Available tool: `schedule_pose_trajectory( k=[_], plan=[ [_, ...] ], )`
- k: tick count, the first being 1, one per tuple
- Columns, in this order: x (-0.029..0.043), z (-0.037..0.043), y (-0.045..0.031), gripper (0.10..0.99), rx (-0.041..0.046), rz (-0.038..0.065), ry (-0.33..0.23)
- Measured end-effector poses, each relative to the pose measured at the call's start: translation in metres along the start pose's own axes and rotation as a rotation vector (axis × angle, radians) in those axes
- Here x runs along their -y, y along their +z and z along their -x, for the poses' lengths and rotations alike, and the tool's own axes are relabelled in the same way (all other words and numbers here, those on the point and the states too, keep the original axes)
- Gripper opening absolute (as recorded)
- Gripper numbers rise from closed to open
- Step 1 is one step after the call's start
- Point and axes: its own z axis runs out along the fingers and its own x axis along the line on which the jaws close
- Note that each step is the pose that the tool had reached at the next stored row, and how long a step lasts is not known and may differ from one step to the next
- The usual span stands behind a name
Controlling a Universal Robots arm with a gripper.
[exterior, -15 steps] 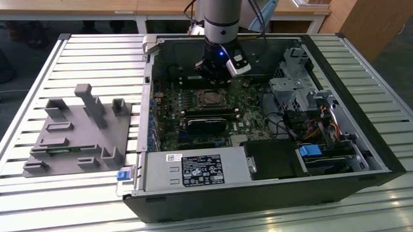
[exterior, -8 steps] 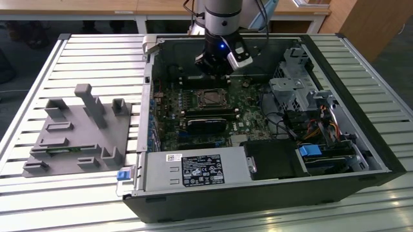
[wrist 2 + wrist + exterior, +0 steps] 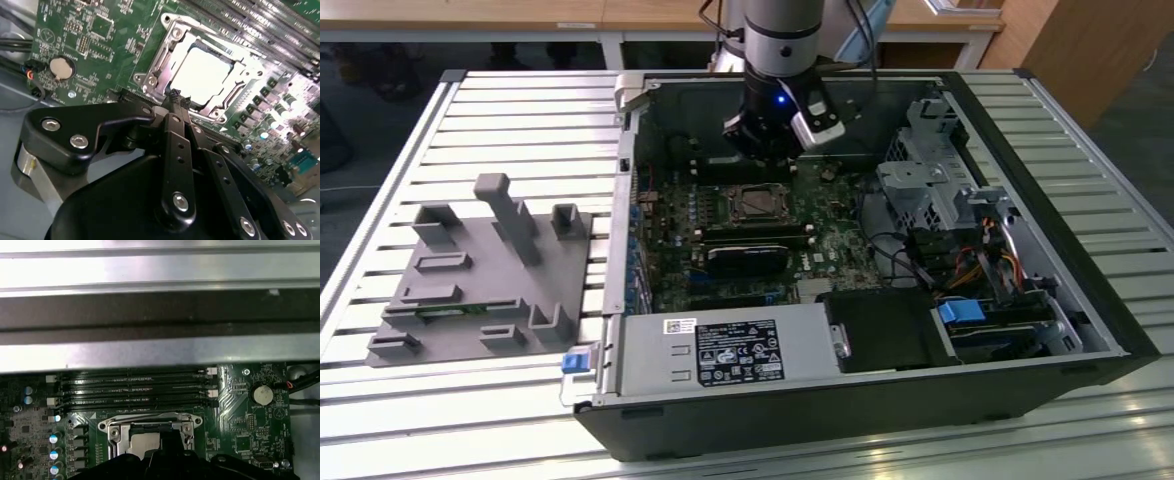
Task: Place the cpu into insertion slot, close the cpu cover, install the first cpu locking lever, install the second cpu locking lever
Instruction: 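Install the second cpu locking lever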
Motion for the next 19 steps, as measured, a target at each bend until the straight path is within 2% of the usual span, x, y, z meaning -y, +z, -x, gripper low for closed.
schedule_pose_trajectory(
  k=[6,19],
  plan=[
    [0.0127,0.0009,-0.0006,0.106,-0.0014,0.001,0.0],
    [0.026,0.0019,-0.0014,0.106,-0.0049,0.001,0.0]
  ],
)
